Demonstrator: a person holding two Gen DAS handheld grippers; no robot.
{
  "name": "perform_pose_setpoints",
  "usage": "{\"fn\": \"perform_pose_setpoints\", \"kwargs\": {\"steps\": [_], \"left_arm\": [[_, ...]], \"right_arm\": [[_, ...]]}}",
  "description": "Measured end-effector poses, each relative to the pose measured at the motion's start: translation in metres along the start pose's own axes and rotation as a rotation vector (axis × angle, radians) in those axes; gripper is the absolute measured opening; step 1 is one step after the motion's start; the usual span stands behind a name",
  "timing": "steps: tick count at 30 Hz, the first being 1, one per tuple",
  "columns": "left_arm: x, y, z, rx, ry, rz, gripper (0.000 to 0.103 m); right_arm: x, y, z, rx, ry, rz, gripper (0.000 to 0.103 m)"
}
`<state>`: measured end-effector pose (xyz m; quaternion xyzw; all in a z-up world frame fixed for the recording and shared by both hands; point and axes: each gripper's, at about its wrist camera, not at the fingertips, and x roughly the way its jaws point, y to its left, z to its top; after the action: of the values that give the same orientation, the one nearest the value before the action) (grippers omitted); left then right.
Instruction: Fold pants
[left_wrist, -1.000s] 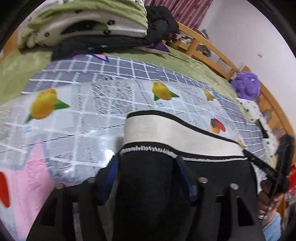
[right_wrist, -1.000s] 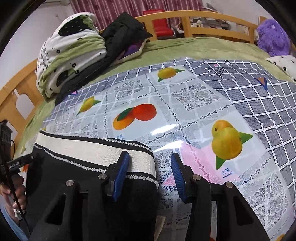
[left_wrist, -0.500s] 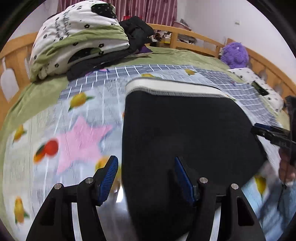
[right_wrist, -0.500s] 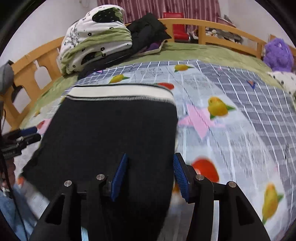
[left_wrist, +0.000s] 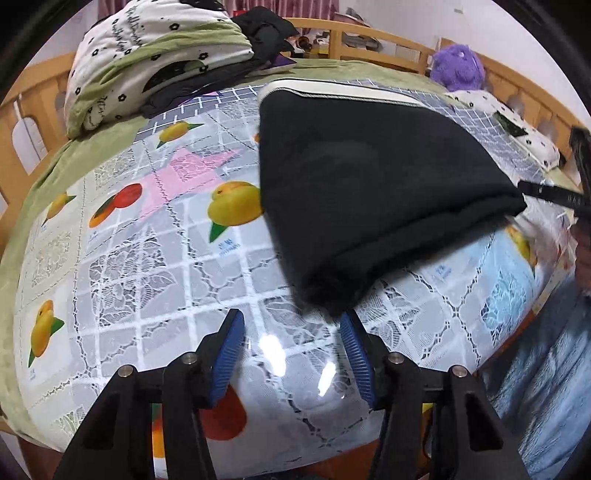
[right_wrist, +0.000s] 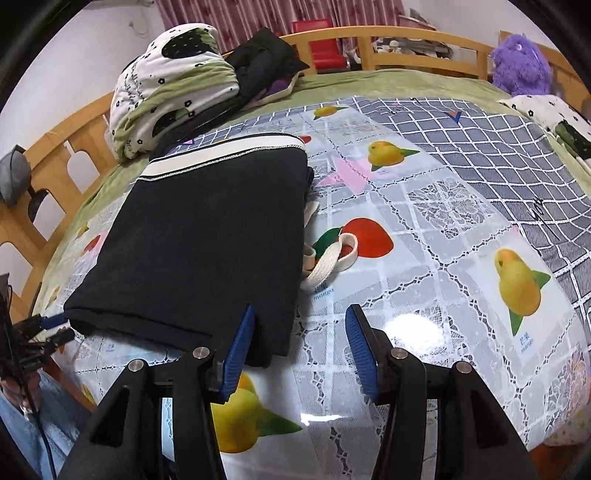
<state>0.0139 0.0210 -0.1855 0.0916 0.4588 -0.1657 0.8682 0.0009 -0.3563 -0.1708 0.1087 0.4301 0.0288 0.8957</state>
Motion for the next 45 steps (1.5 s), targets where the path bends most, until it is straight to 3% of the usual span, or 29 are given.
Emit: {"fn": "perform_pose_setpoints", "kwargs": {"steps": [8, 9, 10, 11, 12, 15, 19, 22, 24, 26, 28, 31, 36, 38, 41, 45], "left_arm": [[0.006, -0.009, 0.005, 0.045, -0.022, 0.049, 0.046], [0.006, -0.01, 0.006, 0.047, -0.027, 0.045, 0.043], [0.006, -0.011, 0.008, 0.042, -0.037, 0.034, 0.033], [0.005, -0.011, 0.009, 0.032, -0.049, 0.027, 0.016], [0.001, -0.009, 0.012, 0.004, -0.086, 0.008, 0.011], [-0.012, -0.004, 0.016, -0.027, -0.176, 0.01, 0.01], [0.016, -0.006, 0.008, -0.017, -0.04, 0.053, 0.01], [0.005, -0.013, 0.004, 0.04, -0.05, 0.07, 0.013], [-0.007, -0.007, 0.0, 0.003, -0.052, 0.043, 0.013], [-0.018, 0.002, -0.003, -0.048, -0.072, 0.034, 0.027], [-0.027, 0.011, -0.001, -0.097, -0.111, 0.019, 0.028], [-0.035, 0.012, 0.016, -0.129, -0.155, -0.044, 0.028], [-0.023, -0.011, 0.066, -0.092, -0.175, -0.085, 0.028], [-0.007, -0.02, 0.076, -0.094, -0.142, -0.082, 0.028], [0.023, -0.025, 0.064, -0.113, -0.069, -0.078, 0.028], [0.015, -0.024, 0.043, -0.131, -0.086, -0.099, 0.028]], "right_arm": [[0.005, 0.007, 0.002, -0.014, 0.007, -0.001, 0.051], [0.006, 0.008, 0.001, -0.016, 0.008, -0.002, 0.051], [0.007, 0.009, 0.002, -0.019, 0.009, -0.003, 0.051], [0.008, 0.009, 0.002, -0.022, 0.011, -0.003, 0.051], [0.009, 0.01, 0.002, -0.024, 0.013, -0.005, 0.051], [0.012, 0.01, 0.002, -0.024, 0.019, -0.005, 0.051], [0.017, 0.012, 0.003, -0.026, 0.032, 0.004, 0.051], [0.017, 0.016, 0.003, -0.056, 0.034, -0.009, 0.051], [0.01, 0.017, 0.005, -0.064, 0.005, -0.005, 0.051], [0.003, 0.017, 0.006, -0.055, -0.028, 0.013, 0.051], [0.0, 0.019, 0.007, -0.056, -0.051, 0.035, 0.051], [0.003, 0.029, 0.011, -0.074, -0.073, 0.053, 0.051], [0.016, 0.051, 0.025, -0.08, -0.089, 0.121, 0.051], [0.027, 0.06, 0.023, -0.109, -0.058, 0.094, 0.051], [0.033, 0.071, 0.011, -0.191, -0.063, 0.008, 0.051], [0.027, 0.074, -0.004, -0.246, -0.06, -0.029, 0.052]]}}
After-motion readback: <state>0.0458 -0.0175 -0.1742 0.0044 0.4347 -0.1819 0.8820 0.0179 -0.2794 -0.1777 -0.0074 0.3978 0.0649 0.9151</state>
